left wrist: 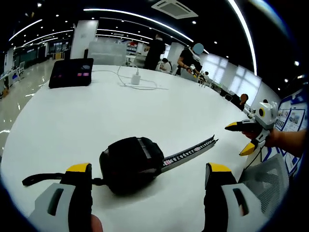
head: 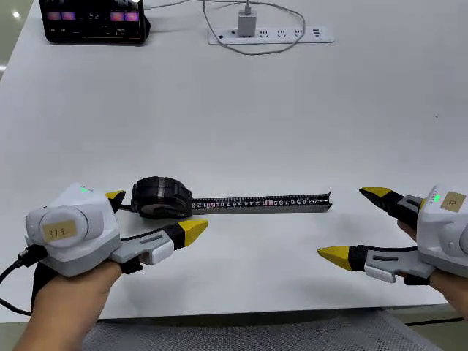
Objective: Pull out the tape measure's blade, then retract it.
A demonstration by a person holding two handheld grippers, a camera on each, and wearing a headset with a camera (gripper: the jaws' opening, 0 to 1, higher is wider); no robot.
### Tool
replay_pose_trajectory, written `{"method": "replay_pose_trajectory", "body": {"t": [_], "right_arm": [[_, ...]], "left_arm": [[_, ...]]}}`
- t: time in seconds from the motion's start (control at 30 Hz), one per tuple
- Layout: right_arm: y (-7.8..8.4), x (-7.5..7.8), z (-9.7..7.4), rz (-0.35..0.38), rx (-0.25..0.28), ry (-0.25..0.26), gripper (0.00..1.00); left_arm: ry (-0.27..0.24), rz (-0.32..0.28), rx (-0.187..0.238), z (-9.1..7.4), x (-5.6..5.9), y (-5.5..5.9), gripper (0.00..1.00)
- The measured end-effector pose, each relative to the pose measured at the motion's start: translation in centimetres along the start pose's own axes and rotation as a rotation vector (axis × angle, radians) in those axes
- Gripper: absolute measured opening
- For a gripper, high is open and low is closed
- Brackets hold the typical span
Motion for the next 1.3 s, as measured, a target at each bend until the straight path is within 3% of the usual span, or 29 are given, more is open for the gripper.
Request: {"method": "replay_pose_trajectory", "body": {"t": [0.47,0.77,1.13,1.3], "right_arm": [[0.0,0.2,0.0,0.005,0.006,-0.004,0.74],[-0.2,0.3,0.1,-0.002,0.014,-0.011,0.72],[-0.1,0.0,0.1,0.000,0.016,-0.021,0.67],[-0.2,0.3,0.2,-0.007,0.014,-0.023,0.65]], "left_arm": [[0.014,-0.002,-0.003,0.5,0.5,0.3,0.90],[-0.010,-0.011,0.013,0.7,0.6,0.2,0.90],[-0.098,-0.055,0.055,1.2,0.7,0.1,0.87],[-0.149,-0.052,0.042,1.4,0.4,0.1,0.81]]}}
Point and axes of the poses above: the centre of the closed fingertips' face, and the gripper's own axes: z roughly forward along the fingers, x roughly to its right, y roughly out of its underside, the point moved 8 cm from there along -z, roughly backward along the fingers, and after that the axes turned 11 degrees about y, right-handed, at the moved point
